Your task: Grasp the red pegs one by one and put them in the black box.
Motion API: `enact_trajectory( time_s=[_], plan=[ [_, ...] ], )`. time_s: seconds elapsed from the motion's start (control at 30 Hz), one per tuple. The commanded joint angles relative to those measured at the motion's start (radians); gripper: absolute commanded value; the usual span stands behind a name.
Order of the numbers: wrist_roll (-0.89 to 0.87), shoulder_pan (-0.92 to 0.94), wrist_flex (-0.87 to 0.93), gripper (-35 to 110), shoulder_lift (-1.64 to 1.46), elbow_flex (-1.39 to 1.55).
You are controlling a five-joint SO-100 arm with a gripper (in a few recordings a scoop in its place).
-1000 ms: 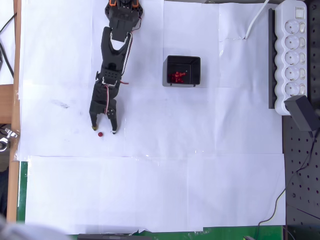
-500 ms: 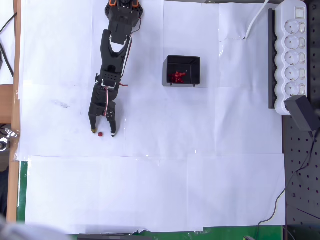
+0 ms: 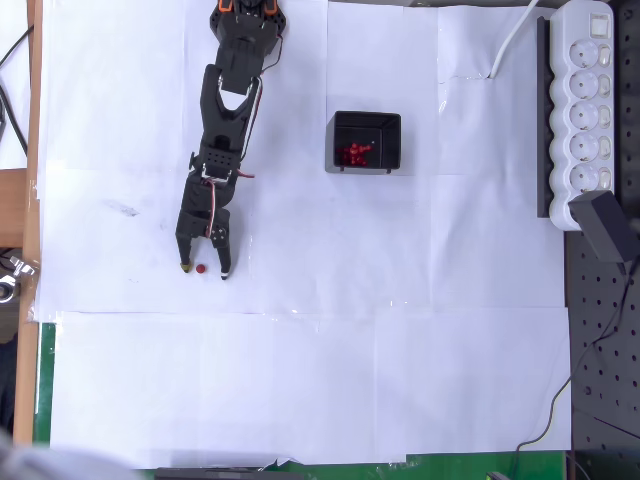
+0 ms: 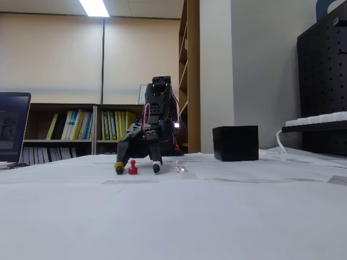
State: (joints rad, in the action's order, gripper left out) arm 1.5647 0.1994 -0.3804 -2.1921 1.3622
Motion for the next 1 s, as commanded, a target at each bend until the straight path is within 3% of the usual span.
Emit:
enact_trajectory(
  time_s=[0.0,0.47,0.63,0.77,0.97],
  plan=[
    [0.011,0.005,0.006,16,-0.009,0.005],
    [0.043,-0.008,0.043,0,0.011,-0.005],
    [0.097,-0.012,0.178,0,0.095,-0.005],
    [0.183,-0.023,0.503,0,0.276,0.014],
    [0.371,-0.138,1.355,0,0.629,0.241]
  ],
)
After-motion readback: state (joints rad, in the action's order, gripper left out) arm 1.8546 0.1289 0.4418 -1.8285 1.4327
